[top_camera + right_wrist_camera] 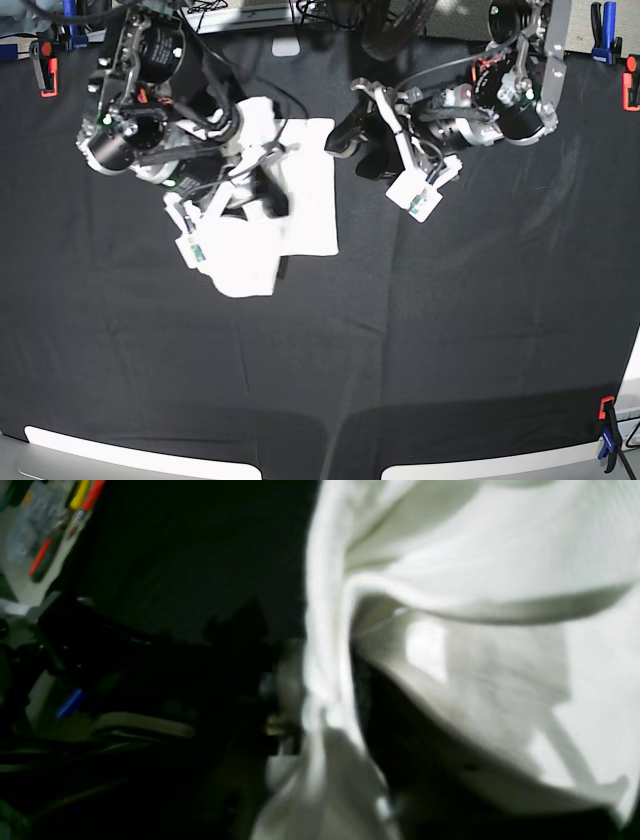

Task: Layout the t-shirt on the table in an organized manner, then fold the t-shirt properly
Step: 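Fold the strip end with the right gripper over toward the left gripper, then press and square the folded bundle with both grippers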

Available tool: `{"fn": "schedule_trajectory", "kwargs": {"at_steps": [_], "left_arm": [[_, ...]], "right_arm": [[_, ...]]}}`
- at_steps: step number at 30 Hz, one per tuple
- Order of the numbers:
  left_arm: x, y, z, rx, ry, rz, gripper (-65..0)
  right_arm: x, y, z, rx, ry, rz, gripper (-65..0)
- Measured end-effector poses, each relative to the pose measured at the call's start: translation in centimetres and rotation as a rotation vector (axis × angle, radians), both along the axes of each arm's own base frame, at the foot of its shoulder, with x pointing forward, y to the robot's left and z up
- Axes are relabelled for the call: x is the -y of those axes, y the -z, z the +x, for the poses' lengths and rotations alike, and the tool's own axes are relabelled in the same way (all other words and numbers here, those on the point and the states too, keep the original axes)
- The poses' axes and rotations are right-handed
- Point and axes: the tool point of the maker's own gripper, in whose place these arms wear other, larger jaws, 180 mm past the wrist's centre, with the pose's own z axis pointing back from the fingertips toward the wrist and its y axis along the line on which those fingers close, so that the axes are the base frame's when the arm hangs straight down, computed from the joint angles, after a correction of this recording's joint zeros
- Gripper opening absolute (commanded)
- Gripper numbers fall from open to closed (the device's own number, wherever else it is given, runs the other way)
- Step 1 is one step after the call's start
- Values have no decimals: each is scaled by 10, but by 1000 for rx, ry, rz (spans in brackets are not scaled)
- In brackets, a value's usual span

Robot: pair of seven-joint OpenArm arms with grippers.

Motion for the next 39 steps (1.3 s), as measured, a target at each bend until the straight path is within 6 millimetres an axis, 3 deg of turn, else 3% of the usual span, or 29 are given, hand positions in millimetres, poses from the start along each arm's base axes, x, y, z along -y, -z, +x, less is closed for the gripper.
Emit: {"fn": "schedule_trajectory", "kwargs": {"at_steps": [3, 7, 11, 14, 17, 22, 25, 31, 35, 39], "left_arm": [[-8, 11, -1, -3, 8, 83, -343], [-32, 34, -1, -18, 8, 287, -343], [-62, 44, 16, -35, -129, 426, -343], [-77, 45, 21, -26, -188, 492, -343], [-76, 28, 24, 14, -191, 490, -343], [-55, -31, 32, 184, -206, 350, -343], [-24, -48, 12, 178, -127, 186, -343], [29, -21, -35, 86, 76, 135, -343], [63, 5, -60, 24, 162, 78, -343], [70, 48, -78, -32, 204, 143, -343]], "right_arm": [[-6, -4, -1, 5, -11, 30, -350], [-10, -11, 1, 26, -12, 73, -350], [-20, -29, 6, 63, -36, 159, -351], [-15, -38, 22, 128, -40, 107, -351], [3, -53, 52, 239, 24, 7, -351], [42, -62, 91, 326, 145, -187, -351], [52, -48, 104, 276, 165, -181, -351], [73, -10, 131, 132, 173, -202, -351], [82, 12, 138, 30, 167, -207, -351], [86, 47, 131, -80, 165, -194, -351]]}}
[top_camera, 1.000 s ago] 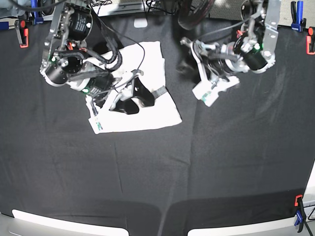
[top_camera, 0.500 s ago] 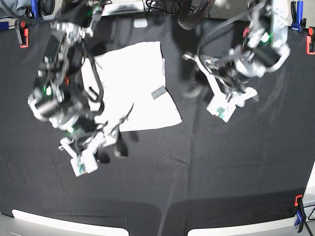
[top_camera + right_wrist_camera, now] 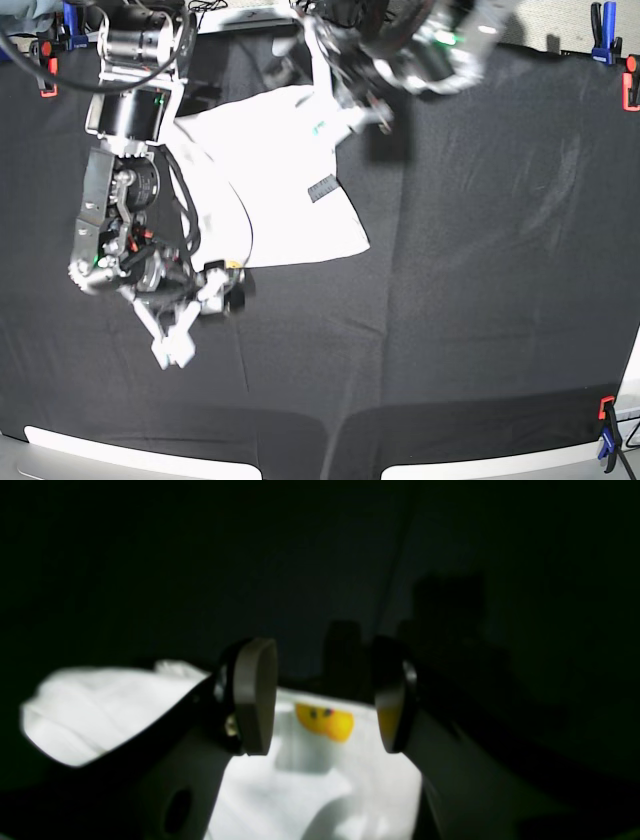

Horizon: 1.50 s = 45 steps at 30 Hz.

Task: Layout the t-shirt on the table in an organized manner, then fold the t-shirt properly
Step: 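Press and square the folded bundle with both grippers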

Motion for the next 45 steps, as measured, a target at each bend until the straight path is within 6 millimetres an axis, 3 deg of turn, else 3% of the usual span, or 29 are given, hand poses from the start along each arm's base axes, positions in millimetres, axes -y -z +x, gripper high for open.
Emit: {"fn": "schedule_trajectory", "kwargs": {"at_steps": [5, 8, 13, 22, 26, 31, 39, 45], "left_arm": [[-8, 27, 6, -22, -8, 77, -343], [-13, 34, 24, -11, -37, 105, -343], [-27, 46, 67, 57, -91, 198, -343], [-34, 62, 126, 79, -114, 216, -343], [-43, 60, 153, 121, -113, 265, -343], [-72, 52, 190, 170, -167, 393, -343], [-81, 40, 211, 202, -185, 427, -343], [-82, 41, 210, 198, -185, 435, -343]], "right_arm": [[-13, 50, -24, -140, -61, 46, -351], [-14, 52, -25, -146, -67, 60, -351], [-8, 51, -28, -165, -76, 38, -351], [45, 48, -42, -214, -63, -99, -351], [46, 52, -54, -207, -63, -104, -351], [45, 53, -80, -186, -64, -114, -351], [79, 31, -128, -132, 62, -130, -351], [84, 22, -155, -115, 104, -61, -351]]}}
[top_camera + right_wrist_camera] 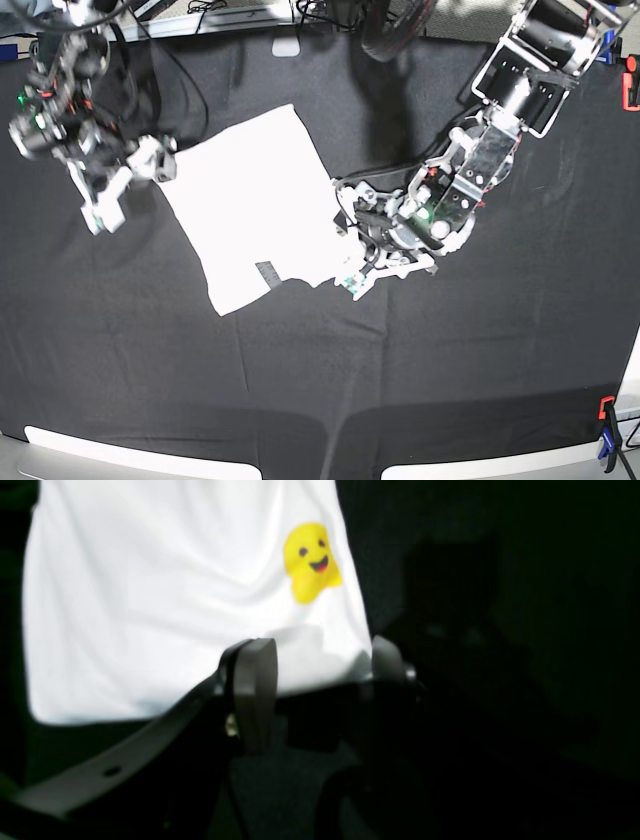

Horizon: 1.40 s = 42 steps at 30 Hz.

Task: Layout the t-shirt on the table in an organized manner, then fold the t-shirt properly

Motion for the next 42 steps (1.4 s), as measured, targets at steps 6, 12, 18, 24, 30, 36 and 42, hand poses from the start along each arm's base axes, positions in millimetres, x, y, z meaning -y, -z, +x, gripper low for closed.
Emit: {"fn": "schedule_trajectory", "kwargs": {"at_steps": [6, 12, 18, 24, 30, 36, 42], "left_arm": [[0, -1, 1, 6, 0, -4, -343], [2, -19, 22, 63, 2, -11, -343], [0, -35, 38, 93, -2, -3, -343], [14, -63, 36, 123, -31, -91, -343], [-3, -96, 21, 263, -164, -86, -343], [-67, -103, -22, 266, -298, -102, -343], [-140, -98, -95, 175, -314, 6, -343]], "right_arm": [[-2, -1, -1, 3, -2, 13, -351], [-3, -11, 14, 46, -4, 12, -351], [-3, -25, 23, 90, -14, -6, -351], [-12, -56, 31, 192, -71, -51, -351], [-16, -54, 1, 160, -105, -96, -351], [-23, -46, -42, 93, -143, -122, -351], [-30, -43, -83, 19, -184, -152, -351]]}}
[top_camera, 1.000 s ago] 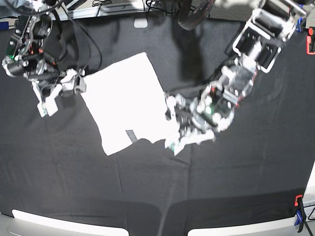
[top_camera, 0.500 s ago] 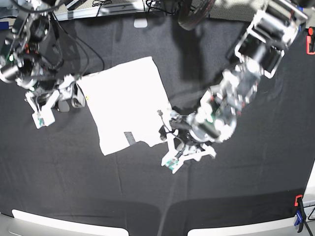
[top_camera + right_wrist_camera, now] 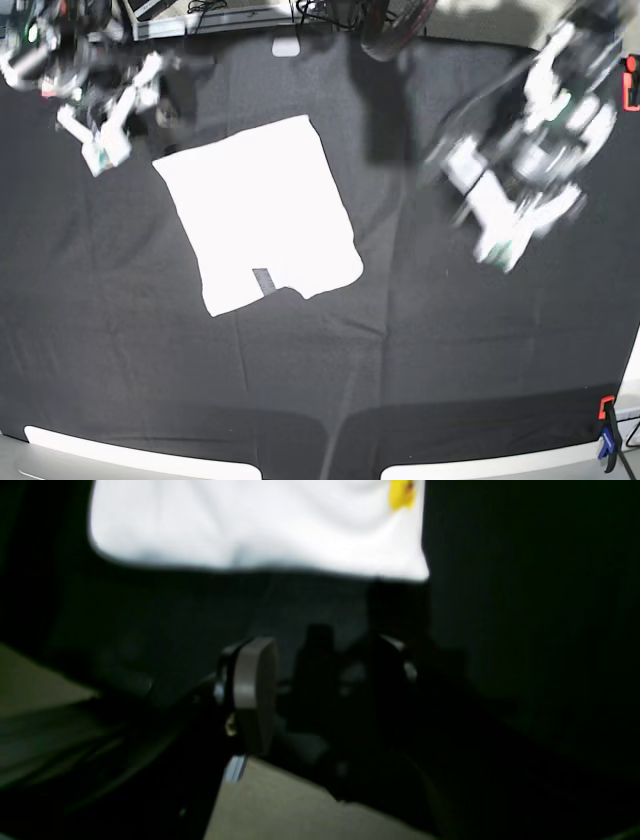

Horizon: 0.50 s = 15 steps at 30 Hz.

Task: Layout the t-shirt on the table in an organized manner, then fold the t-shirt properly

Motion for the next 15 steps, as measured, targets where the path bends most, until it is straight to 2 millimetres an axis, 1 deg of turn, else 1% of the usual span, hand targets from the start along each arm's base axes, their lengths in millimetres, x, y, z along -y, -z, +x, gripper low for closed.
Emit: {"fn": "schedule_trajectory", "kwargs": {"at_steps": [4, 6, 8, 12, 13, 15], "left_arm": [[-22, 14, -59, -113, 10, 57, -343], [-34, 25, -87, -188, -9, 82, -343], [-44, 36, -117, -267, -31, 98, -343], [-51, 52, -181, -434, -39, 111, -343], [-50, 54, -194, -463, -34, 108, -343], [-41, 57, -217, -491, 41, 84, -343]], "right_arm": [[-6, -2, -26, -41, -29, -13, -351], [-5, 1, -45, -89, -38, -35, -351], [-9, 4, -67, -145, -45, -30, -351], [-12, 10, -109, -254, -53, -12, -351], [-13, 11, -120, -282, -65, -11, -351], [-20, 16, -141, -324, -66, 20, -351]]}}
